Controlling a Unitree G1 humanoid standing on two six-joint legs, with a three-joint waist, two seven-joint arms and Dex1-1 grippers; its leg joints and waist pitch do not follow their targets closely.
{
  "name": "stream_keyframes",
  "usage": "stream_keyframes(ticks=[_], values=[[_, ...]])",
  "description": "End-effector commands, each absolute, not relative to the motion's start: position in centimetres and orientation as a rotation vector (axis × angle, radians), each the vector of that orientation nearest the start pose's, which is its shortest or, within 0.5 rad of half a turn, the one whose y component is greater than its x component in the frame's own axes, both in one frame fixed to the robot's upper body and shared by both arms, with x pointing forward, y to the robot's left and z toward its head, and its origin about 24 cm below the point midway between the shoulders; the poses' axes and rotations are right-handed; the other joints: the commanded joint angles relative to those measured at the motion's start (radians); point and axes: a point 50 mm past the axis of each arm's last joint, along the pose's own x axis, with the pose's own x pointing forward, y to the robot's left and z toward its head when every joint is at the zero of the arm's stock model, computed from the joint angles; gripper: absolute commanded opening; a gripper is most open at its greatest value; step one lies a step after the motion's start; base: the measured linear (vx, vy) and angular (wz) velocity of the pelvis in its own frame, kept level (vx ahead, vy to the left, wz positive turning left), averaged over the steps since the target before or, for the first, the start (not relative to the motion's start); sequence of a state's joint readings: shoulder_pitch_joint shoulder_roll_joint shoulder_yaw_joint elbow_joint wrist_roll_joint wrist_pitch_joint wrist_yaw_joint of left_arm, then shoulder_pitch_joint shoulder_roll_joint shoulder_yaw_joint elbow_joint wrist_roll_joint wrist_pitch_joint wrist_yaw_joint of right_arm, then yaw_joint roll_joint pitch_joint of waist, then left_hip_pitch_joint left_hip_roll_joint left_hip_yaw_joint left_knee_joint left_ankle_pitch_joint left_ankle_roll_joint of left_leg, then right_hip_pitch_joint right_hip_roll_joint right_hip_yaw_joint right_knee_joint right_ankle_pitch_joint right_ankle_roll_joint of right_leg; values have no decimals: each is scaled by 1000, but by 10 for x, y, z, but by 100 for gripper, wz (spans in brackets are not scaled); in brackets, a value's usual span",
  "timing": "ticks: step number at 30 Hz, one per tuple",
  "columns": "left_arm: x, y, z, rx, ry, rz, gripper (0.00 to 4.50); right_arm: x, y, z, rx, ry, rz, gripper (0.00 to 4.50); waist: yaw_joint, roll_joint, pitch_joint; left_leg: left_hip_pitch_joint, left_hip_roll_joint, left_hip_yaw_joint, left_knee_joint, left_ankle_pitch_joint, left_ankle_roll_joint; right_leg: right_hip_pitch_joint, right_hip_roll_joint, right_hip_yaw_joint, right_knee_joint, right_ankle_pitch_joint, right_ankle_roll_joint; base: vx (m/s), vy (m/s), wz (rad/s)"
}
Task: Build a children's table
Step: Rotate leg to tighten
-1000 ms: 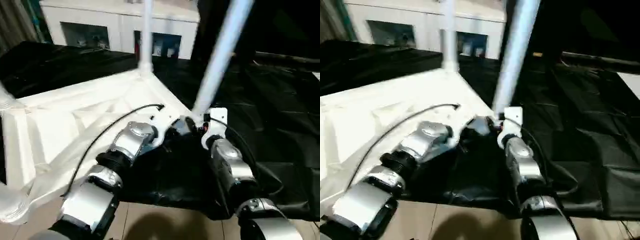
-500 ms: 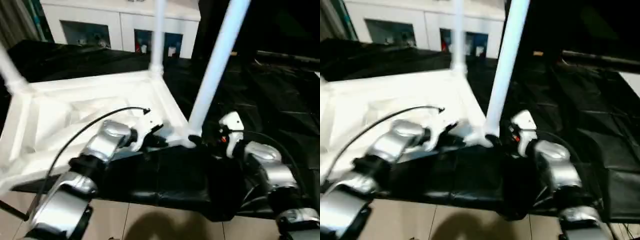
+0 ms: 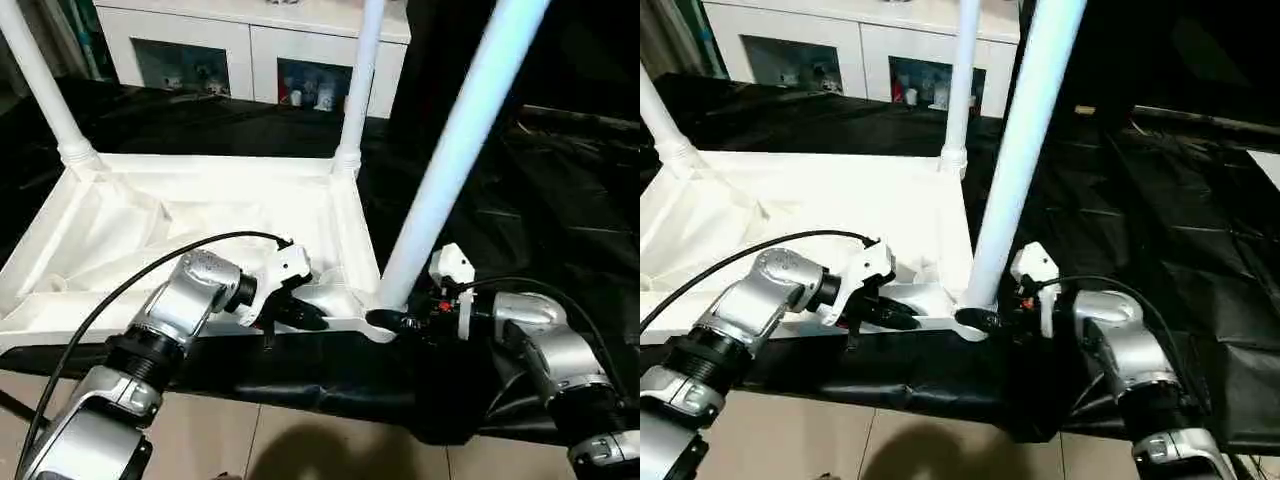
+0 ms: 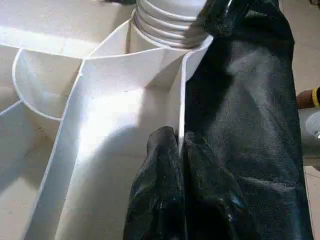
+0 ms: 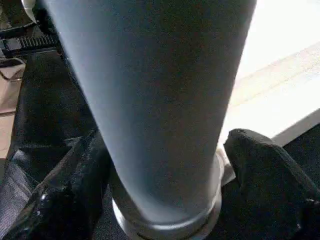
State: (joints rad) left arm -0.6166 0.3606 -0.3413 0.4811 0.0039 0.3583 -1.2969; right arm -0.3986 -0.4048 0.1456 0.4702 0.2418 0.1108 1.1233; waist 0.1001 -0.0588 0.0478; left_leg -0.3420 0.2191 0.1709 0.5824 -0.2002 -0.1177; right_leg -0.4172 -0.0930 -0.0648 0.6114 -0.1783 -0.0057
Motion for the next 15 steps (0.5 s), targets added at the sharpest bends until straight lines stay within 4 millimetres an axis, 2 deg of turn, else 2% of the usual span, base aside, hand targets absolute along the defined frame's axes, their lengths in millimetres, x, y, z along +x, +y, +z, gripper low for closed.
stream_keyframes(ticks=[1, 3, 6, 7, 15], values=[[298, 107, 51, 234, 622, -1529, 0, 295, -170, 46, -102, 324, 1143, 343, 0, -15, -61, -12, 6, 12, -62, -75, 101, 63, -38, 37, -53, -112, -232, 0, 0, 0], [297, 107, 51, 234, 624, -1528, 0, 295, -170, 46, -105, 329, 1147, 314, 0, -16, -60, -12, 5, 13, -62, -75, 107, 63, -38, 37, -54, -112, -233, 0, 0, 0], [297, 108, 50, 232, 631, -1526, 0, 296, -170, 46, -109, 330, 1147, 302, 1, -15, -60, -12, 6, 13, -62, -89, 101, 64, -41, 37, -57, -140, -228, 0, 0, 0], [296, 109, 50, 232, 632, -1526, 0, 296, -170, 46, -109, 330, 1147, 284, 0, -16, -60, -12, 6, 12, -62, -90, 99, 64, -40, 37, -57, -141, -227, 0, 0, 0], [296, 109, 48, 224, 643, -1503, 0, 294, -171, 43, -106, 333, 1137, 268, -3, -15, -59, -13, 5, 13, -61, -83, 99, 64, -38, 37, -55, -125, -231, 0, 0, 0]])
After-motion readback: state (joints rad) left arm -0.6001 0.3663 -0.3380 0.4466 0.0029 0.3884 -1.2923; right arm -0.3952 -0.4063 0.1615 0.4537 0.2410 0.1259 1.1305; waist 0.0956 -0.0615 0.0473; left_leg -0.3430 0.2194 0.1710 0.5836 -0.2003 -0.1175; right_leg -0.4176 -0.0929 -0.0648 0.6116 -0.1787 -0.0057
